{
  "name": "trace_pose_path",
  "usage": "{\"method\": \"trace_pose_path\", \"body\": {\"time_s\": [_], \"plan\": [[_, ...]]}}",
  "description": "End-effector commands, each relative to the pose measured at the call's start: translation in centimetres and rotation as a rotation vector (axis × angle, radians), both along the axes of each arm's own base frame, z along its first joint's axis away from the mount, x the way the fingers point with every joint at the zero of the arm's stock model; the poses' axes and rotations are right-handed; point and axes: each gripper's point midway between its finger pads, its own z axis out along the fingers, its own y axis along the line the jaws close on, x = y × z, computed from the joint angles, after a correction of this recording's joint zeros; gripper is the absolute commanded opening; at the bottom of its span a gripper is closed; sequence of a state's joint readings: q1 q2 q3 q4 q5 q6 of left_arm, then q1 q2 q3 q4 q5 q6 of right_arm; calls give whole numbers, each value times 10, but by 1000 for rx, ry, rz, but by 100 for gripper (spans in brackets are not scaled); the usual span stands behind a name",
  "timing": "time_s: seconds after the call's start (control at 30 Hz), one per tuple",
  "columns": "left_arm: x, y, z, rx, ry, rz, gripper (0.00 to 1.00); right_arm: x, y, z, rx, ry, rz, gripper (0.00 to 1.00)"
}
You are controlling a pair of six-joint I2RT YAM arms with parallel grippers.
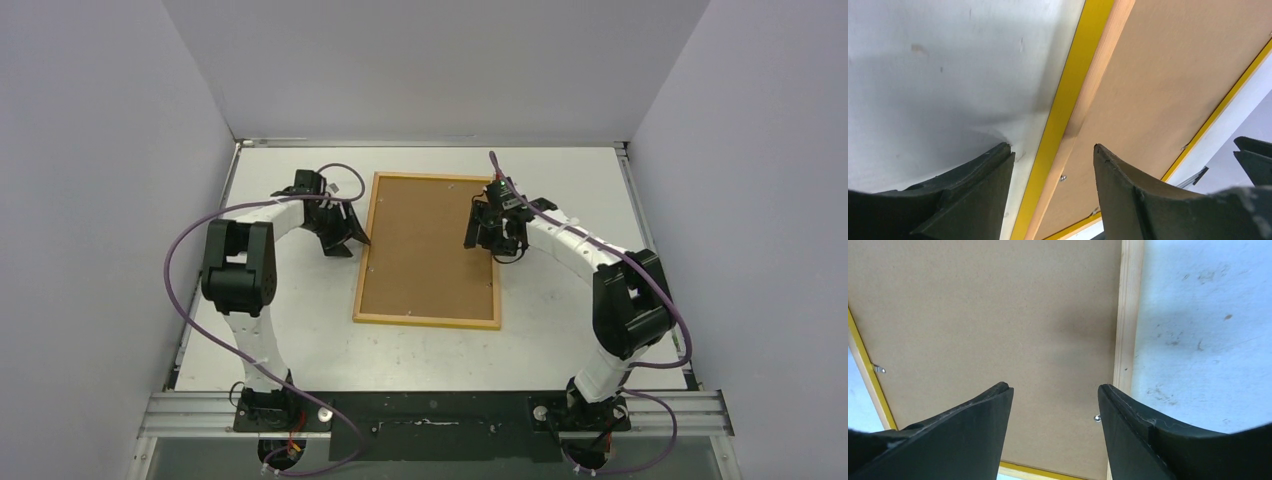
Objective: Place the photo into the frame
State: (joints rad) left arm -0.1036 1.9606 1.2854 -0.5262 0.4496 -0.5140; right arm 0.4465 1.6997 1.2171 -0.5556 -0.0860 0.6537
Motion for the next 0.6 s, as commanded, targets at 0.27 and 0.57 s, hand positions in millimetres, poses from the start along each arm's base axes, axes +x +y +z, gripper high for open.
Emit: {"method": "trace_pose_path", "body": {"time_s": [0.27, 0.57], "plan": [[32, -7, -5, -24, -12, 24, 52, 26, -47, -7, -167, -29, -99, 73], [15, -24, -7, -100, 34, -22, 39, 27, -15, -42, -71, 93, 57, 73]]}}
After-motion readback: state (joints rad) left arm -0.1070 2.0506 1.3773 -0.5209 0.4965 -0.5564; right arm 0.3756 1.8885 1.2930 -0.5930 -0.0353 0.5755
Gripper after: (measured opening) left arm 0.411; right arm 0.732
